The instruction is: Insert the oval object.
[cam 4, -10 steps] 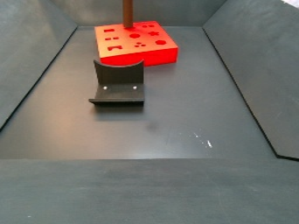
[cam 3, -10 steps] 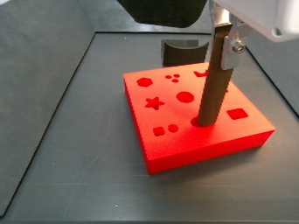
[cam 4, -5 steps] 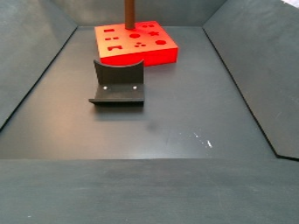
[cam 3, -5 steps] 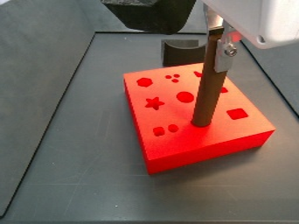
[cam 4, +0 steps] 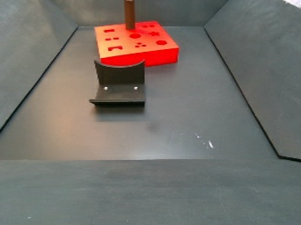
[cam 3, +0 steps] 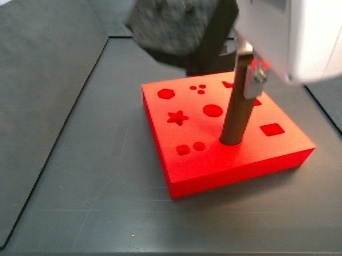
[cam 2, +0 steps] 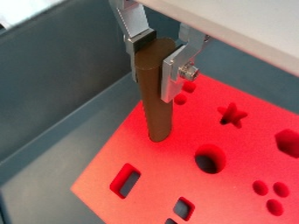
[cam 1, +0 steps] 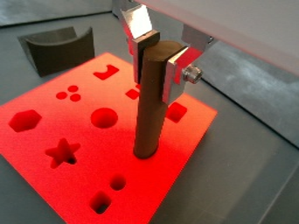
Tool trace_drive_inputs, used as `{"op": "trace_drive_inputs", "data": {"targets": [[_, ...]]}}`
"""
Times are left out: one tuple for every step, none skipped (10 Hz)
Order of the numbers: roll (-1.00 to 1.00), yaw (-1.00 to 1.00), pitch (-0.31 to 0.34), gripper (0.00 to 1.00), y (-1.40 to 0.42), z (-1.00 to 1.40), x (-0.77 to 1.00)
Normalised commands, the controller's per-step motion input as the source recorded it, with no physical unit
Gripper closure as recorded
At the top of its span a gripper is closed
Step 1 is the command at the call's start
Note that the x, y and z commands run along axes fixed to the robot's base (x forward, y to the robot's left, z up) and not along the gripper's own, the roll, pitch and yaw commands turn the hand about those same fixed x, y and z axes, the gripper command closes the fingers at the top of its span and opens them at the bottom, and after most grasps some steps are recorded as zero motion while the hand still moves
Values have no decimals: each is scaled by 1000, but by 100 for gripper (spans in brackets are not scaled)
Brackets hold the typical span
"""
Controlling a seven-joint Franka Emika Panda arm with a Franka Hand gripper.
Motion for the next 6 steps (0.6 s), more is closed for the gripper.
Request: {"op": "trace_drive_inputs", "data": {"targets": [[171, 0, 0, 100, -89, -586, 234], [213, 0, 9, 100, -129, -560, 246], [264, 0, 39, 100, -166, -537, 274], [287, 0, 44, 100, -171, -563, 251], [256, 0, 43, 100, -117, -531, 180], [0, 0, 0, 100, 0, 0, 0]]}}
